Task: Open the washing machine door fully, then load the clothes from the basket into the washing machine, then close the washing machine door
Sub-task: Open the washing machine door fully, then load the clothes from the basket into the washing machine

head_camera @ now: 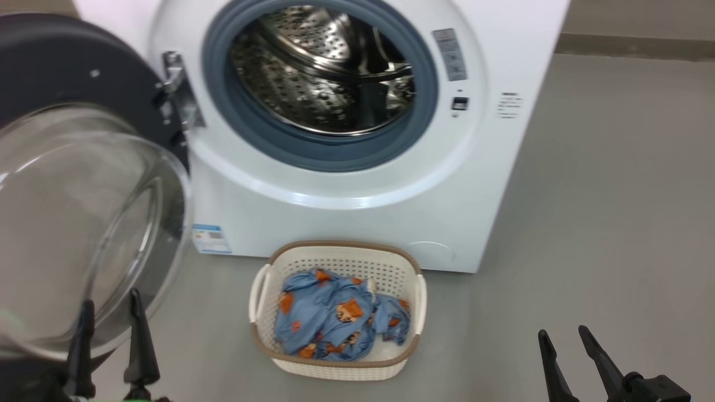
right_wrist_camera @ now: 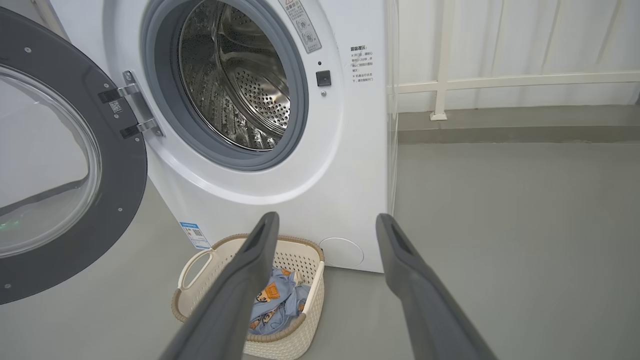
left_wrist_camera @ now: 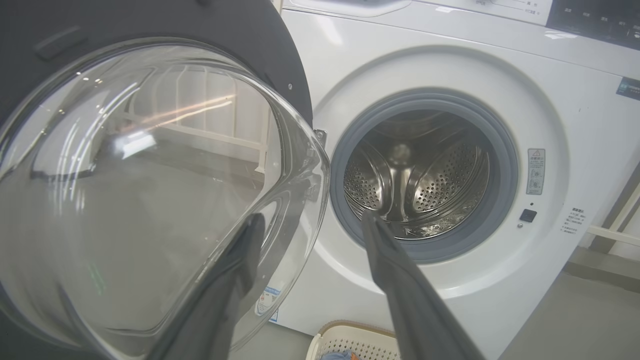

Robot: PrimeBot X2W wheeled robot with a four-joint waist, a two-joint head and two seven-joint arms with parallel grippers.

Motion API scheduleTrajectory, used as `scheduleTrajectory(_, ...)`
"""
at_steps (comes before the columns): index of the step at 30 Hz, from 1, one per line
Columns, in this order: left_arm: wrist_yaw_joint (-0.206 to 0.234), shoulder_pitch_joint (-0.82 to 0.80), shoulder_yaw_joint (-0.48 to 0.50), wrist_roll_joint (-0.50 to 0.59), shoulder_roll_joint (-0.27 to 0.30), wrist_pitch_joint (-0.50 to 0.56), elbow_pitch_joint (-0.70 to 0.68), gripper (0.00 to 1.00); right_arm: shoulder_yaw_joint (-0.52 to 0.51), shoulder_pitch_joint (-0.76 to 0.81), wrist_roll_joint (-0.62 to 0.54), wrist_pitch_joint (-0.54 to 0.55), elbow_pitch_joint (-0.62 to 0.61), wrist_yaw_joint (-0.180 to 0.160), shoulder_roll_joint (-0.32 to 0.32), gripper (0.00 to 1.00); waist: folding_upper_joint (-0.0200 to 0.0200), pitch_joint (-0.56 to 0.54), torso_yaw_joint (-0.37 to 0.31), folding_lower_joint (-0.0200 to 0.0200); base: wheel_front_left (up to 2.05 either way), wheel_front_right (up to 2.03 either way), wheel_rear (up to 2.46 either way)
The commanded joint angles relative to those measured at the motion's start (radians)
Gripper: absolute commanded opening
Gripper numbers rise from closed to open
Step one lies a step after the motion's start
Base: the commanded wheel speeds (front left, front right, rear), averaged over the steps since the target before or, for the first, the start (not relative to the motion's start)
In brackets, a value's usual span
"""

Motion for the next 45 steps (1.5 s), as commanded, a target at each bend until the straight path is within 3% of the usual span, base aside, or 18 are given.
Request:
scheduleTrajectory(1, -0.011, -0.001, 0.032, 0.015, 0.017, -0.006, -0.029, 1.0, 0.033, -0.045, -0.007, -0.012, -0.033, 0.006, -0.012, 1.0, -0.0001, 0.0, -0.068, 0.0, 0.0, 0.0, 0.0)
scheduleTrajectory(10, -0.031, 0.083, 0.065, 0.011, 0.017, -0.006, -0.018, 1.0, 0.042, -0.034, -0.017, -0.012, -0.062, 0.006, -0.012, 1.0, -0.0001, -0.005, -0.176, 0.0, 0.0, 0.0, 0.0)
scheduleTrajectory(17, -0.026, 0.123, 0.06, 0.002, 0.017, -0.006, 0.003, 1.0, 0.029, -0.02, -0.021, -0.012, -0.066, 0.006, -0.012, 1.0, -0.0001, -0.008, -0.209, 0.0, 0.0, 0.0, 0.0)
scheduleTrajectory(45, -0.027, 0.136, 0.076, 0.024, 0.017, -0.006, 0.038, 1.0, 0.005, -0.016, -0.018, -0.012, -0.071, 0.006, -0.012, 1.0, -0.0001, -0.01, -0.197, 0.0, 0.0, 0.0, 0.0)
